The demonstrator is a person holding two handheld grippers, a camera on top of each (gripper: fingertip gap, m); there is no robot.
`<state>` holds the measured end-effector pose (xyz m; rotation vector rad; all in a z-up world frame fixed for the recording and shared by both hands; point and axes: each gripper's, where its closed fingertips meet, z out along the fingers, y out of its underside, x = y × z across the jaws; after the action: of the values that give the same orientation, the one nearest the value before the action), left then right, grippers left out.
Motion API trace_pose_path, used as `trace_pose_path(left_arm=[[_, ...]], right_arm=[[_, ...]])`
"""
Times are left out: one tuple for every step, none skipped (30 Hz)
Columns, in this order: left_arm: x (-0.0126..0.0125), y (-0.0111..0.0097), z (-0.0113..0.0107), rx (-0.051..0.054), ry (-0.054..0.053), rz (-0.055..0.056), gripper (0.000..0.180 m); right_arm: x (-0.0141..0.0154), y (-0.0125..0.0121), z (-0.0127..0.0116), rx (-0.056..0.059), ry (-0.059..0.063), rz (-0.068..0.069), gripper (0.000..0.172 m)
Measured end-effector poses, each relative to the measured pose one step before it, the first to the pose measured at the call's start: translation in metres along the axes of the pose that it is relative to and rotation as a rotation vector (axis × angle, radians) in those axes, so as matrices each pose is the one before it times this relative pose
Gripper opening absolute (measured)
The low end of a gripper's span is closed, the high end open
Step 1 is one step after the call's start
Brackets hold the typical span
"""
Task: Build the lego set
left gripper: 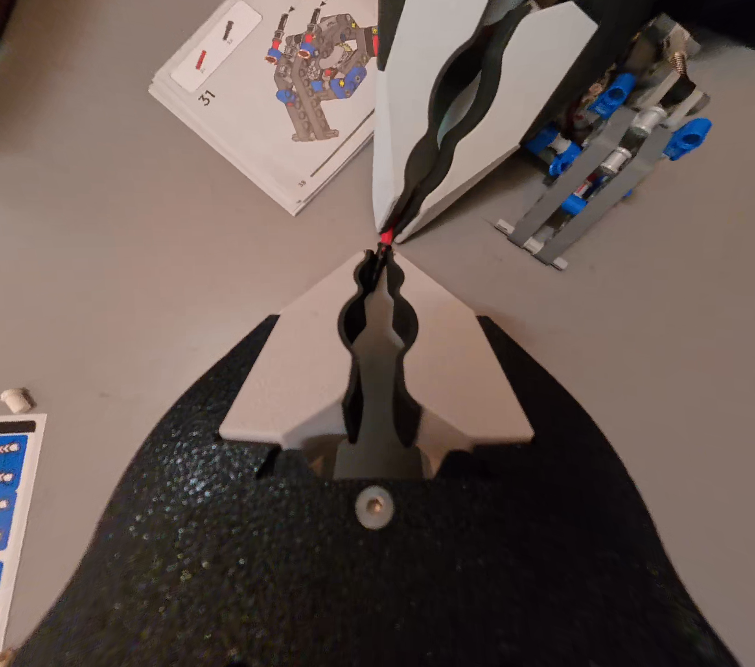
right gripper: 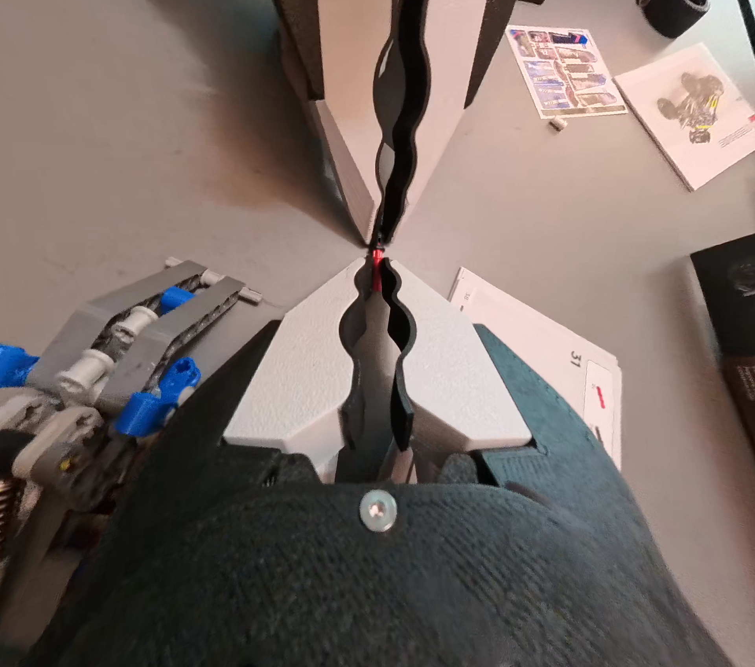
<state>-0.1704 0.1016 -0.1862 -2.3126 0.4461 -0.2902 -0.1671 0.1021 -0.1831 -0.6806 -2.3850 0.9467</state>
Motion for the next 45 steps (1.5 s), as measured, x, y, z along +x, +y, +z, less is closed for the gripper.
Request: trace_pose_path(left_arm=[[-0.00006,0.00006,-0.00001,0.0049,-0.0026,0.0159,0.003],[0.00005,-0.00006,0.00003,0.0053,-0.0030,0.0086,0.003],[-0.00009,-0.00004,-0.00002,0.0037,-0.0047,0.0094,0.003],[-0.00002,-0.00009,-0.00008,0.0031,-0.0044,0.0116,0.003],[0.00003,0.00005,-0.00004,-0.0005,0.0024,-0.0020,0.004],[0.00000,-0.00013,0.00009,-0.0019,0.0056,-0.0027,0.003],[0.00007,-0.00018,0.00007,-0.0018,0.0022,0.0100,0.003],[-0.00005,0.00000,0.00003,-0.0019,0.0013,0.0123,0.003],[0.00007,-0.00001,0.00003,-0.0026,0.0064,-0.0021,0.003],[0.00013,-0.00029,0.00025,-0.0009,0.0101,-0.0122,0.003],[-0.00007,0.00014,-0.00010,-0.0026,0.0125,-0.0231,0.003],[-0.00010,-0.00007,0.00013,-0.0001,0.0102,-0.0237,0.003],[0.00000,0.00000,-0.00002,0.0002,-0.0001,-0.0014,0.003],[0.00010,0.00010,0.00005,0.0010,-0.0057,0.0119,0.003],[0.00001,-0.00004,0.00009,0.0032,-0.0053,0.0075,0.003],[-0.00007,-0.00003,0.00003,0.0053,-0.0057,0.0070,0.003],[0.00016,0.00018,-0.00009,0.0059,-0.0048,0.0094,0.003],[0.00019,0.00006,-0.00007,0.0032,-0.0043,0.0083,0.003],[0.00023,-0.00014,0.00007,0.0009,-0.0065,0.0137,0.003],[0.00015,-0.00014,0.00007,0.0005,-0.0085,0.0218,0.003],[-0.00003,-0.00007,-0.00010,0.0004,-0.0082,0.0198,0.003],[0.00027,0.00012,-0.00024,-0.0010,-0.0062,0.0151,0.003],[0.00243,0.00086,-0.00139,-0.0066,0.0064,0.0194,0.003],[0.00400,0.00232,-0.00308,-0.0152,0.0167,0.0231,0.003],[0.00286,0.00207,-0.00423,-0.0097,0.0105,0.0285,0.003],[0.00084,0.00054,-0.00490,0.0058,0.0012,0.0284,0.003],[0.00230,-0.00097,-0.00476,0.0145,0.0179,0.0137,0.003],[0.00812,-0.00169,-0.00341,0.0152,0.0639,-0.0050,0.003],[0.01069,-0.00171,-0.00165,0.0106,0.0823,-0.0158,0.005],[0.00721,-0.00084,0.00019,0.0045,0.0549,-0.0102,0.006],[0.00330,0.00118,0.00107,-0.0049,0.0229,0.0027,0.005],[0.00449,0.00280,0.00136,-0.0142,0.0261,0.0146,0.004],[0.00497,0.00276,0.00141,-0.0181,0.0242,0.0158,0.006],[0.00216,0.00121,0.00118,-0.0111,0.0045,0.0154,0.007],[0.00144,-0.00014,0.00128,-0.0022,0.0001,0.0166,0.007],[0.00161,0.00016,0.00135,-0.0037,0.0055,0.0113,0.007],[-0.00015,0.00194,0.00136,-0.0145,-0.0011,-0.0004,0.008],[-0.00181,0.00140,0.00090,-0.0121,-0.0104,-0.0041,0.007],[0.00008,-0.00037,-0.00017,-0.0004,-0.0006,-0.0029,0.009],[0.00050,0.00067,-0.00005,-0.0064,0.0001,-0.0012,0.009],[-0.00124,0.00040,-0.00028,-0.0033,-0.0117,0.0006,0.009],[-0.00137,0.00026,-0.00040,-0.0012,-0.0137,0.0006,0.012],[-0.00054,0.00057,-0.00084,-0.0029,-0.0104,-0.0005,0.013],[-0.00062,0.00006,-0.00139,-0.0015,-0.0138,-0.0024,0.014],[-0.00118,-0.00071,-0.00173,0.0047,-0.0201,-0.0029,0.016]], right_arm=[[0.00007,0.00000,0.00002,-0.0062,0.0046,0.0006,0.003],[0.00004,-0.00017,-0.00006,0.0008,0.0062,-0.0005,0.003],[0.00000,-0.00045,-0.00007,0.0087,0.0091,-0.0080,0.003],[0.00011,-0.00026,-0.00007,0.0039,0.0103,-0.0176,0.003],[-0.00010,-0.00005,0.00041,-0.0001,0.0110,-0.0238,0.002],[-0.00008,-0.00011,0.00014,0.0003,0.0011,-0.0137,0.002],[-0.00013,-0.00016,0.00024,0.0021,-0.0017,-0.0078,0.002],[-0.00010,-0.00024,0.00027,-0.0015,-0.0011,-0.0088,0.002],[-0.00003,-0.00058,0.00066,-0.0001,0.0021,-0.0204,0.002],[-0.00001,-0.00163,0.00141,0.0039,-0.0008,-0.0074,0.002],[0.00025,-0.00051,0.00054,-0.0056,-0.0076,0.0055,0.002],[0.00002,0.00009,0.00002,-0.0044,-0.0074,0.0035,0.002],[0.00016,0.00002,0.00005,0.0053,-0.0028,0.0059,0.002],[-0.00013,0.00002,-0.00005,0.0112,-0.0065,0.0152,0.002],[-0.00011,-0.00015,-0.00037,0.0042,-0.0101,0.0091,0.002],[0.00004,-0.00014,-0.00023,0.0004,0.0018,-0.0166,0.001],[-0.00002,-0.00057,-0.00044,0.0063,0.0092,-0.0220,0.001],[-0.00020,-0.00066,-0.00068,0.0080,0.0056,-0.0130,0.001],[0.00024,-0.00115,-0.00091,0.0106,0.0072,-0.0119,0.002],[0.00107,-0.00263,-0.00244,0.0177,0.0163,-0.0133,0.005],[0.00005,-0.00215,-0.00430,0.0082,0.0049,-0.0116,0.009],[-0.00093,-0.00136,-0.00602,-0.0048,-0.0088,-0.0089,0.011],[0.00114,-0.00133,-0.00837,-0.0060,0.0002,-0.0076,0.013],[0.00511,0.00009,-0.01084,-0.0086,0.0208,0.0016,0.013],[0.00774,0.00166,-0.01238,-0.0101,0.0276,0.0163,0.014],[0.00710,0.00279,-0.01358,-0.0072,0.0169,0.0273,0.014],[0.00633,0.00460,-0.01386,-0.0121,0.0088,0.0382,0.015],[0.00744,0.00637,-0.01325,-0.0204,0.0179,0.0427,0.017],[0.01038,0.00823,-0.01163,-0.0273,0.0421,0.0397,0.016],[0.01039,0.01242,-0.00941,-0.0476,0.0464,0.0398,0.016],[0.00689,0.01791,-0.00654,-0.0754,0.0251,0.0320,0.016],[0.00645,0.02110,-0.00423,-0.0829,0.0291,0.0260,0.016],[0.00379,0.02102,-0.00162,-0.0716,0.0154,0.0254,0.017],[0.00138,0.01688,0.00035,-0.0452,0.0027,0.0154,0.018],[0.00118,0.01244,0.00093,-0.0178,0.0078,0.0048,0.019],[-0.00131,0.00861,0.00075,-0.0036,-0.0082,0.0037,0.020],[-0.00276,0.00530,0.00019,0.0068,-0.0186,0.0046,0.021],[-0.00110,0.00300,-0.00065,0.0099,-0.0094,0.0035,0.020],[0.00060,0.00092,-0.00132,0.0117,0.0007,0.0050,0.021],[0.00085,-0.00016,-0.00137,0.0097,0.0022,0.0064,0.020],[0.00057,0.00023,-0.00128,0.0030,0.0025,0.0033,0.020],[0.00031,0.00106,-0.00082,-0.0018,0.0034,-0.0001,0.021],[-0.00044,0.00149,-0.00052,-0.0037,-0.0020,0.0006,0.020],[-0.00044,0.00198,-0.00083,-0.0067,-0.0023,0.0028,0.020],[0.00073,0.00225,-0.00194,-0.0090,0.0036,0.0002,0.019]])
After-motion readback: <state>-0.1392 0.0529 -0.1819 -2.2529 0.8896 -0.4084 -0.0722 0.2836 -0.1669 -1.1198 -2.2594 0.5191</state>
